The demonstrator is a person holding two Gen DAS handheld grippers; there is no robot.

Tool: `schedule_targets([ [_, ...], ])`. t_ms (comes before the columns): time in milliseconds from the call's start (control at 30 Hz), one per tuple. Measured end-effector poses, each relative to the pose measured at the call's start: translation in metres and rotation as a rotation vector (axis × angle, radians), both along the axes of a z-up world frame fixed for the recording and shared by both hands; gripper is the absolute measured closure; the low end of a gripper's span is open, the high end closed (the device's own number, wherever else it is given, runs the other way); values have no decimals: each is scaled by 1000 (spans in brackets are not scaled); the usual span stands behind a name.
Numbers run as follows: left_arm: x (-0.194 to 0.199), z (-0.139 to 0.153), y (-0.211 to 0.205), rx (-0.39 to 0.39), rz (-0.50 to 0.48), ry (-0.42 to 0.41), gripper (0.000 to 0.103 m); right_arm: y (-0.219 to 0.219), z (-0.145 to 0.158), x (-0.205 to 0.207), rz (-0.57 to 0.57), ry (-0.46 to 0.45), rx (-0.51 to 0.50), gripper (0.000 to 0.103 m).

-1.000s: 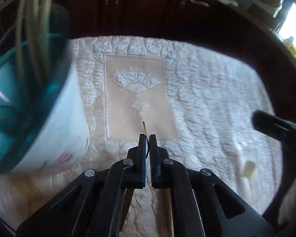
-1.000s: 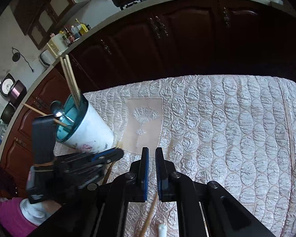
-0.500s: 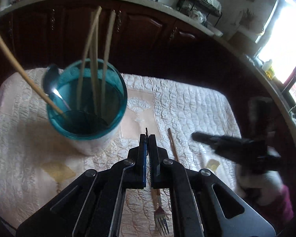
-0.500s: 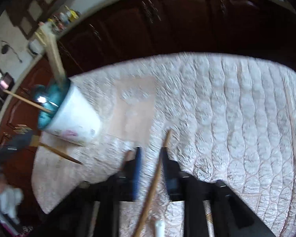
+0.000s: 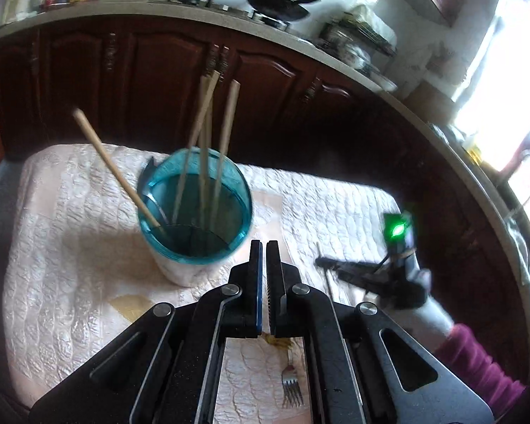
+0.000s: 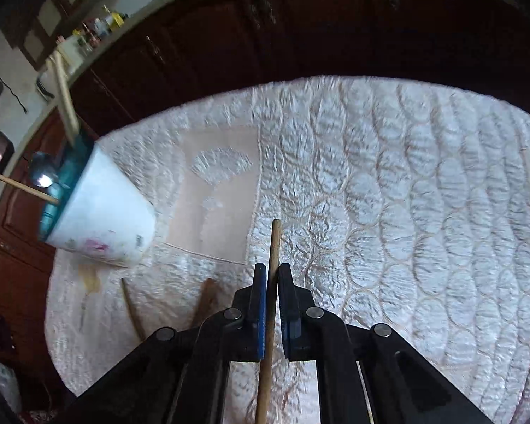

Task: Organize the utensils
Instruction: 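Lift both chopsticks and carry them toward the teal holder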

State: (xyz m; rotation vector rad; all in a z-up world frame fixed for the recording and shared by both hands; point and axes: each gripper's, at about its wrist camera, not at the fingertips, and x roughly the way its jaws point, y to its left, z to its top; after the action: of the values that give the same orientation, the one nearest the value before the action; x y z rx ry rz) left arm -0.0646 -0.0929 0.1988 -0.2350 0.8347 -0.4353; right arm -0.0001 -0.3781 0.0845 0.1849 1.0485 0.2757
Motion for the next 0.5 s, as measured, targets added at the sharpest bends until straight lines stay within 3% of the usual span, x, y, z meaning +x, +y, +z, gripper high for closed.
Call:
schedule_targets([
  [100,-5,-21,-10,52,-22,40,102,-5,19,-14,-6,-42,31,97],
  [233,3,-71,-6,31,41,196,100,-8,42,-34,2,-104,55,98],
  [267,5,-83,-4,18,67,231,97,-7,45,-37,7,-113,62,98],
  [367,12,-114,1,-38,147,312,72,-8,53,-44,21,-137,69,98],
  [500,25,-134,-1,-60,237,345,68,-4,57,-48,36,-154,83,98],
])
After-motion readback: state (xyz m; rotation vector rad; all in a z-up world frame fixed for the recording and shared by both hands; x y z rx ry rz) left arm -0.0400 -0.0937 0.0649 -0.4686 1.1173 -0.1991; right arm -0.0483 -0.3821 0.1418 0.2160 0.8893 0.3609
